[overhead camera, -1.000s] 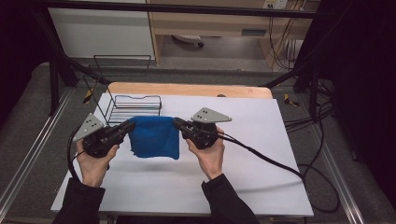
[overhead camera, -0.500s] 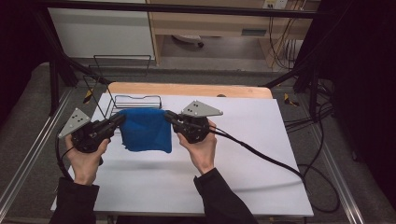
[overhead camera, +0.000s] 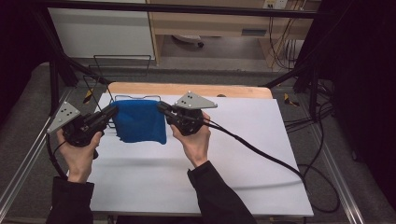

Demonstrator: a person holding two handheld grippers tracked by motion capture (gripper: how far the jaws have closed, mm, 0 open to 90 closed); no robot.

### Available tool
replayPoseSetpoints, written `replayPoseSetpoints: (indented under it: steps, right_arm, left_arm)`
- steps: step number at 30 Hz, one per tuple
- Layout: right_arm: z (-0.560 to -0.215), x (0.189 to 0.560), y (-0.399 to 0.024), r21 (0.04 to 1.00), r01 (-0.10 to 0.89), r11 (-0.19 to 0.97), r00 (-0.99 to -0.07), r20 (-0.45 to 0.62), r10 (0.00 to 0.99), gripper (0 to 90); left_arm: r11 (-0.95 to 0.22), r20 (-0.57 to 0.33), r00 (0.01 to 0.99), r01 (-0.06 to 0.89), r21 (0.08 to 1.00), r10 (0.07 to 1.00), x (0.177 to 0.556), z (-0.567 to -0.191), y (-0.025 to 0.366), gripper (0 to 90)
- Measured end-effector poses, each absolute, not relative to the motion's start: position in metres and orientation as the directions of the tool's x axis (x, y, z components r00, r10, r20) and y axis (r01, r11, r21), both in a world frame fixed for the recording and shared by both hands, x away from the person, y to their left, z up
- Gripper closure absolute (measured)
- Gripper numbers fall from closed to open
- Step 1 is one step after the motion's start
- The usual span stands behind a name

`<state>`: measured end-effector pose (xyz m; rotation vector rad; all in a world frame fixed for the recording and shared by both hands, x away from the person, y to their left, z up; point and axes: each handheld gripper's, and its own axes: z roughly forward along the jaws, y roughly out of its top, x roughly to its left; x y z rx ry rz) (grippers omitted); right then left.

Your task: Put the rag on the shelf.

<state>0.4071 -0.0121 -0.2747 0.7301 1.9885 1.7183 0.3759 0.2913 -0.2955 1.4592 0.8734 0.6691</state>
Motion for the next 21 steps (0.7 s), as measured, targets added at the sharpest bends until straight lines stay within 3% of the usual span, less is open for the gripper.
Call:
replayPoseSetpoints:
  steps: [21]
  right_arm:
    - [-0.231,0.422,0.016,0.995,0.025,0.1,-0.774,-0.044,0.631,86.4]
  left_arm:
    - [0.08,-0.086,0.514,0.034,0.996,0.853,0.392,-0.252,0.314,83.9]
